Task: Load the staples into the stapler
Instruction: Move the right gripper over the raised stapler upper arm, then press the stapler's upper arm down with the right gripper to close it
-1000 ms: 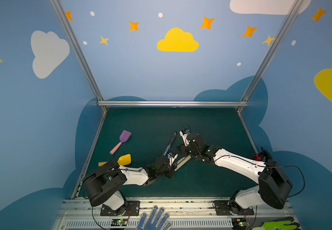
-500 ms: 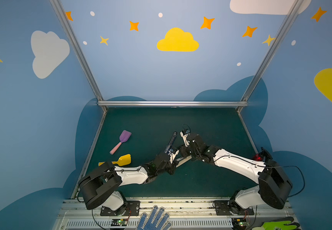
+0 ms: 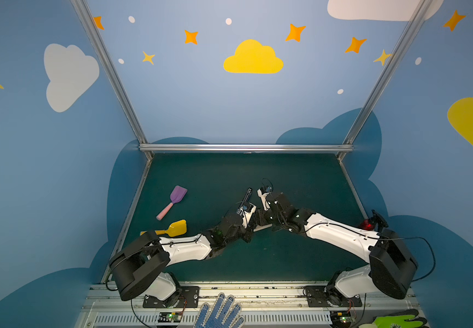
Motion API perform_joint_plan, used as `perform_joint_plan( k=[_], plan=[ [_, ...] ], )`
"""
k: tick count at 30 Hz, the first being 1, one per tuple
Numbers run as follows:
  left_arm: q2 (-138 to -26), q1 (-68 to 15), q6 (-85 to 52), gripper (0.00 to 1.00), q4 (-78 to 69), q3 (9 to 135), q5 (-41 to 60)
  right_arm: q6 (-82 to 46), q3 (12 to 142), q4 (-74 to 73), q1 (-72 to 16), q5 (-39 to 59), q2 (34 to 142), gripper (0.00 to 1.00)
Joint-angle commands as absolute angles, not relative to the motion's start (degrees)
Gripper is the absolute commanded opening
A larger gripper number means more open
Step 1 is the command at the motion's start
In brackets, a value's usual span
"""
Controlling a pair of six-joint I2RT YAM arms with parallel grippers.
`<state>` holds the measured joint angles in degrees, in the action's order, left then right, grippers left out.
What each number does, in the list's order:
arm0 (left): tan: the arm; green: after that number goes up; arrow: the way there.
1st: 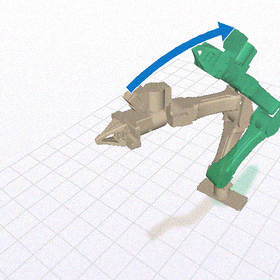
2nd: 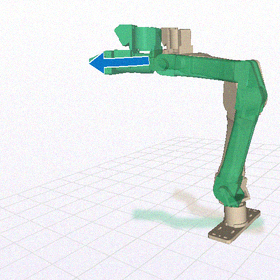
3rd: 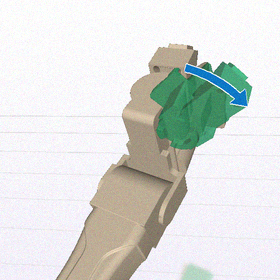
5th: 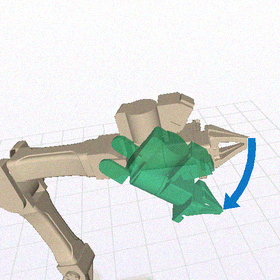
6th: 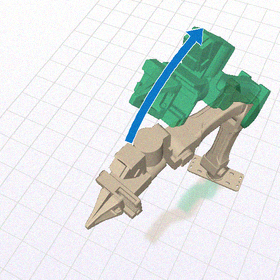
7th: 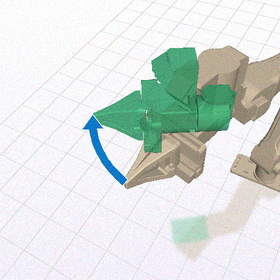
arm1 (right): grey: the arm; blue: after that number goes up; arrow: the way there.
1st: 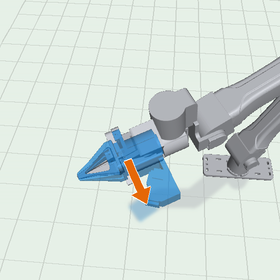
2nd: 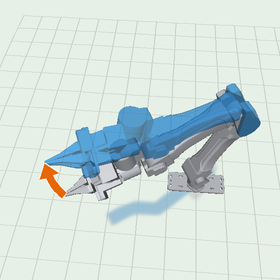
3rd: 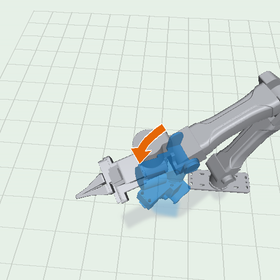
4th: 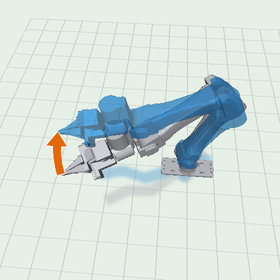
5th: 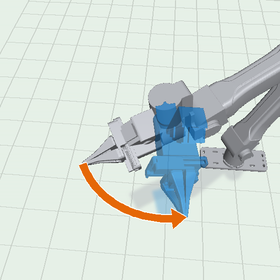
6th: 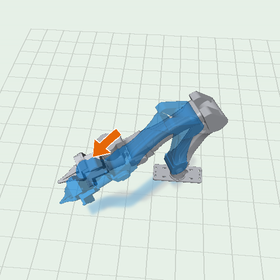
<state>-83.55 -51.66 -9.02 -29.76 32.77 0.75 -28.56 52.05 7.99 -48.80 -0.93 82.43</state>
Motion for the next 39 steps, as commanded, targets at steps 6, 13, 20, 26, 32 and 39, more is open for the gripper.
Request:
perform_joint_plan(
  k=[6,13,20,26,32,39],
  plan=[
    [-81.7,-52.0,-7.8,0.04,-35.5,31.8,-1.8,-32.3,51.4,7.3,-50.9,10.7,76.2,0.65],
    [-80.0,-52.0,-8.4,0.04,-35.2,28.8,-3.3,-32.4,48.5,8.5,-47.5,8.2,71.3,0.68],
    [-80.6,-52.1,-8.9,0.04,-35.3,27.9,-3.9,-32.8,45.1,5.9,-46.0,7.0,67.9,0.66],
    [-81.2,-52.4,-8.9,0.04,-35.8,28.4,-3.7,-33.5,42.3,0.9,-45.3,5.5,67.5,0.38],
    [-82.0,-52.6,-8.5,0.04,-34.8,29.0,-3.8,-33.0,43.2,-2.9,-43.0,6.0,70.0,0.31],
    [-83.6,-53.1,-8.2,0.04,-36.0,28.6,-4.5,-31.8,46.9,-1.9,-42.1,12.1,76.3,0.24]
  ],
)
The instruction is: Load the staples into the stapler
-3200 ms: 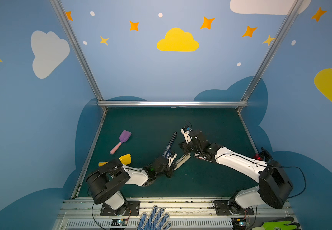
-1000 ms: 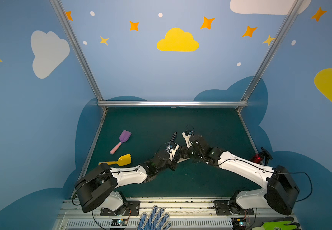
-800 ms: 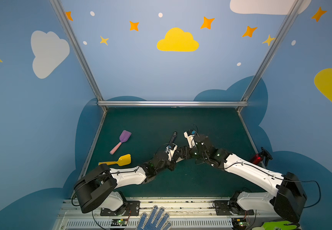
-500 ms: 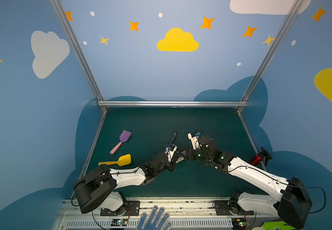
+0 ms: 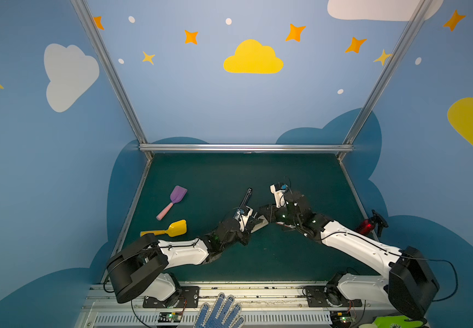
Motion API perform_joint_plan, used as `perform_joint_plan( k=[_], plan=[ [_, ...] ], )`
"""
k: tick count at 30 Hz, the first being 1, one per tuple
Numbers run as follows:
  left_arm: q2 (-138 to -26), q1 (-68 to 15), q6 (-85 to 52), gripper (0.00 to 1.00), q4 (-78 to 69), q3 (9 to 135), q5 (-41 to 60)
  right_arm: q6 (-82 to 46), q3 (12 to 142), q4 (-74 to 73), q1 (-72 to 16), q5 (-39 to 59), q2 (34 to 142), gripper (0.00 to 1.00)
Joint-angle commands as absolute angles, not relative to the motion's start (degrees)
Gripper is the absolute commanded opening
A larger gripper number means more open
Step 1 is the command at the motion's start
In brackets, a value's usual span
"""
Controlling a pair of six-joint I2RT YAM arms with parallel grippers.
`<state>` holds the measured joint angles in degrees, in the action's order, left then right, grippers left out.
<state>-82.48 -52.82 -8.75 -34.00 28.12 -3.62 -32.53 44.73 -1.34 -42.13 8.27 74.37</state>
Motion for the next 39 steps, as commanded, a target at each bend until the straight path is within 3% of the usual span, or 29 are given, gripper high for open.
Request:
perform_joint_plan(
  k=[1,7,12,17,21,27,39],
  plan=[
    [-83.8,-53.1,-8.2,0.04,-36.1,28.6,-4.6,-31.8,47.3,-1.8,-42.1,13.8,77.3,0.23],
    [-87.7,-53.3,-7.4,0.05,-37.4,29.3,-7.7,-30.8,50.0,3.5,-42.0,18.4,81.4,0.23],
    [-93.4,-53.4,-7.4,0.04,-40.5,29.8,-9.3,-30.8,47.2,4.8,-40.1,16.0,77.7,0.33],
    [-97.7,-54.1,-7.4,0.07,-42.1,29.8,-8.9,-30.2,44.4,6.9,-36.3,14.9,72.6,0.34],
    [-98.9,-54.8,-7.7,0.14,-41.1,29.5,-9.3,-29.9,42.1,8.0,-33.6,14.3,69.2,0.35],
    [-95.8,-56.4,-7.7,0.4,-36.6,29.6,-8.8,-29.4,40.1,8.9,-31.4,12.5,66.2,0.36],
    [-86.0,-56.5,-8.2,0.51,-10.3,39.4,-9.9,-30.1,37.1,8.8,-29.3,13.1,63.3,0.37]
  ],
)
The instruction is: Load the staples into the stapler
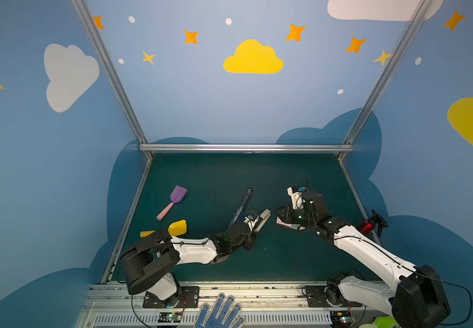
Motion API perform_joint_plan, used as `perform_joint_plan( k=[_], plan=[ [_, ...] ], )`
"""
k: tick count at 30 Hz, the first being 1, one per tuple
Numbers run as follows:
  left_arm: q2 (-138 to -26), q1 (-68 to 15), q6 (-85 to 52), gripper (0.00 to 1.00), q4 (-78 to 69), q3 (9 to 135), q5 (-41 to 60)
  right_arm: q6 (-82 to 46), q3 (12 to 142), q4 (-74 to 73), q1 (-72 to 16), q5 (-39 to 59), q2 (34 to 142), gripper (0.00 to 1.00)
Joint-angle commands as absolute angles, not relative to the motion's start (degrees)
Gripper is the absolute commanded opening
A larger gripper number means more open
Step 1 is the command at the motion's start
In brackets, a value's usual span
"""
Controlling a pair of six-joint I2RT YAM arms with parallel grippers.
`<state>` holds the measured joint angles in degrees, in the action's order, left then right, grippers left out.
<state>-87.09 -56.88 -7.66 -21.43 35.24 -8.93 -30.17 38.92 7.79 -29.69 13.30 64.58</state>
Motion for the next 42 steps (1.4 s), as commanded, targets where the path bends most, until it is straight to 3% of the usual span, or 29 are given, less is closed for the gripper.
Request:
perform_joint_plan(
  k=[1,7,15,21,26,29,42],
  plan=[
    [-86.6,-56.3,-8.4,0.53,-6.2,41.9,-9.0,-30.1,36.9,8.8,-29.2,13.2,63.1,0.37],
    [-92.4,-54.2,-11.6,0.58,15.0,56.6,-7.7,-30.6,35.7,8.5,-28.7,13.5,62.1,0.37],
    [-98.5,-52.0,-11.1,0.48,25.3,66.9,-2.2,-30.6,35.2,9.0,-27.9,13.3,61.4,0.37],
    [-100.4,-52.1,-10.6,0.38,27.2,68.9,-0.4,-30.6,34.9,9.2,-27.1,12.9,61.0,0.36],
    [-102.0,-52.1,-9.6,0.16,28.0,69.7,-0.1,-30.8,34.7,9.5,-26.7,13.2,61.0,0.36],
    [-103.4,-52.1,-9.5,0.09,27.7,69.4,0.0,-30.8,34.7,9.7,-26.5,13.2,60.7,0.36],
    [-108.3,-52.2,-10.7,0.05,26.0,68.2,-1.7,-31.0,34.4,9.9,-25.9,13.6,60.0,0.36]
  ],
)
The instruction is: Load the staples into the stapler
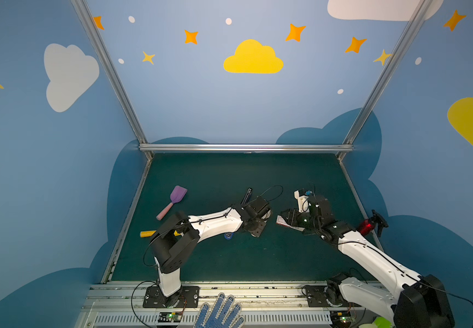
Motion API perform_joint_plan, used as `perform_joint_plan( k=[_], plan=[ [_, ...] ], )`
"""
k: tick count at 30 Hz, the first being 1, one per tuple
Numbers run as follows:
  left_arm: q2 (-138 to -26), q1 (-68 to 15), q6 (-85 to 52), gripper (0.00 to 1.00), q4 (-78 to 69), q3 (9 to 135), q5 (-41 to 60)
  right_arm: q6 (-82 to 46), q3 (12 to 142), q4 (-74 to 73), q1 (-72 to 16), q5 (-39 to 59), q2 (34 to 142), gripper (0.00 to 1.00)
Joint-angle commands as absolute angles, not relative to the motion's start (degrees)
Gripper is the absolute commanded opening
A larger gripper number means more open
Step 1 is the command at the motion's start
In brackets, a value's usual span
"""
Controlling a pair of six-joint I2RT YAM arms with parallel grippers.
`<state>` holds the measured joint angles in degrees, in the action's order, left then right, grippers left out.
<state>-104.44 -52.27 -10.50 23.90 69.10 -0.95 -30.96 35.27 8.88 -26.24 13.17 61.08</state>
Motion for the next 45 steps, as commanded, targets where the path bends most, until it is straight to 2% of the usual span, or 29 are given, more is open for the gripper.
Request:
perform_joint_plan(
  k=[1,8,19,22,24,25,30,40,45],
  plan=[
    [-108.5,-52.1,-10.7,0.04,25.9,68.3,-1.6,-31.0,34.3,10.1,-25.8,13.5,59.8,0.36],
    [-110.4,-48.5,-12.9,0.05,25.6,74.5,-0.5,-31.2,33.5,10.5,-25.7,12.7,57.8,0.36],
    [-125.2,-43.9,-11.6,0.09,35.5,100.3,-3.2,-31.9,31.0,11.3,-25.4,10.8,53.1,0.37],
    [-128.3,-43.3,-11.5,0.24,37.2,105.3,-3.1,-32.6,28.8,9.4,-25.3,9.4,51.0,0.37],
    [-129.4,-43.0,-12.2,0.4,38.5,107.5,-4.9,-32.6,26.9,7.1,-25.3,8.3,49.3,0.38],
    [-129.2,-43.2,-12.3,0.43,38.7,107.7,-5.6,-32.4,26.0,6.1,-25.3,8.0,48.4,0.39],
    [-122.6,-43.4,-13.0,0.55,34.0,100.7,-7.7,-31.9,24.8,5.5,-25.2,6.6,46.4,0.44],
    [-103.6,-43.1,-14.5,0.56,27.8,80.1,-9.9,-31.7,26.9,5.5,-25.4,9.8,49.5,0.48],
    [-94.4,-43.3,-16.7,0.56,22.1,67.4,-6.3,-30.2,28.9,7.8,-25.3,6.0,51.1,0.49]
  ],
)
